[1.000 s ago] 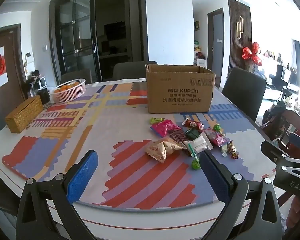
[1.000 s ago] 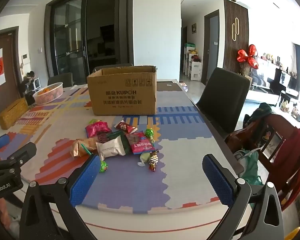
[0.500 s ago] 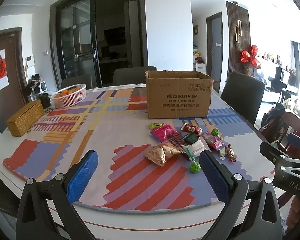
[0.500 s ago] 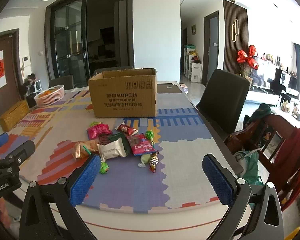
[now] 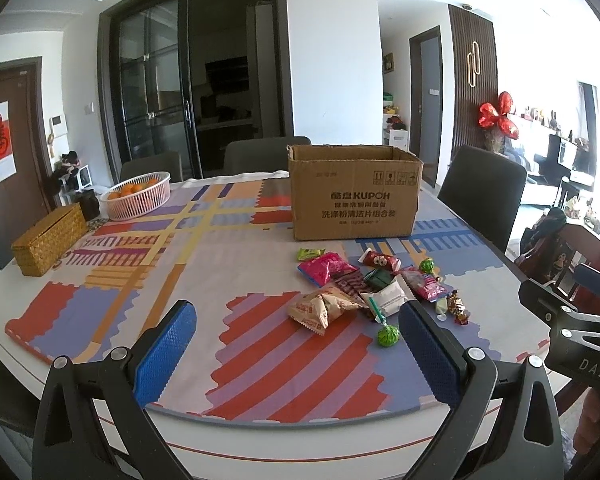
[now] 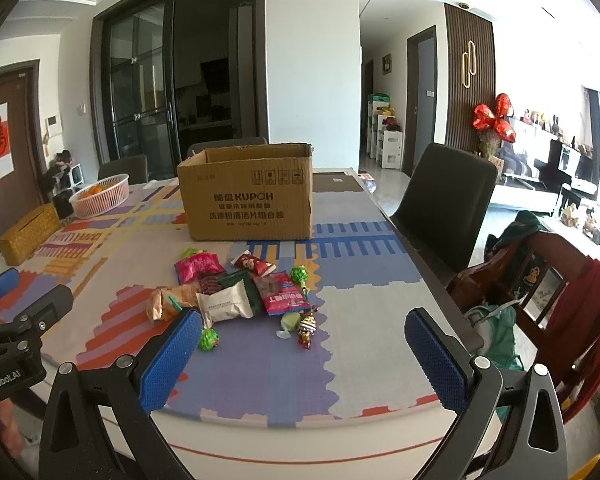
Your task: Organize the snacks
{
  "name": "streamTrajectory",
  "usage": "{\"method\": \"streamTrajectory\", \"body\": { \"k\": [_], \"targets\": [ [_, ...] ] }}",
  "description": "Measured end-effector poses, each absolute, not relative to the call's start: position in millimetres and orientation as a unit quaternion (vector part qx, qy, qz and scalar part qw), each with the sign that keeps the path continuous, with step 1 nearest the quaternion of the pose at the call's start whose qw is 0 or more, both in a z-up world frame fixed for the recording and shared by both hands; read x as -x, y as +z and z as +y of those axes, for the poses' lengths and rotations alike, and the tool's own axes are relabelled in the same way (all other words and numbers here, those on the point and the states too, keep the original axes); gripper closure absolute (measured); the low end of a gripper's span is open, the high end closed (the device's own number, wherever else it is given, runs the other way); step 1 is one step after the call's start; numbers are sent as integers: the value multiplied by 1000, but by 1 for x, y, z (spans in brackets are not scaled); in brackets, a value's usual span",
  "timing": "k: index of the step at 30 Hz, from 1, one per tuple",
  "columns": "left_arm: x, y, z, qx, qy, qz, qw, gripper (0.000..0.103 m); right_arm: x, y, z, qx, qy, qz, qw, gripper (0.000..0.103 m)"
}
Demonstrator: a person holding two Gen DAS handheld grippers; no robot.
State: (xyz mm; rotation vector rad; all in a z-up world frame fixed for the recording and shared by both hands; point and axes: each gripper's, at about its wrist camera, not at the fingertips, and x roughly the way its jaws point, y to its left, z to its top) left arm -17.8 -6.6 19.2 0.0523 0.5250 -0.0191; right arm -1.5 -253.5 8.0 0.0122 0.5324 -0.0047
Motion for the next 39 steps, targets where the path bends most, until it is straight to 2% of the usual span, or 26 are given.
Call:
{"method": "streamTrajectory", "body": {
  "k": [39],
  "targets": [
    [19,17,-13,-29,-11,264,964,0,2,7,-251,-8,1,266,964,0]
  ]
}}
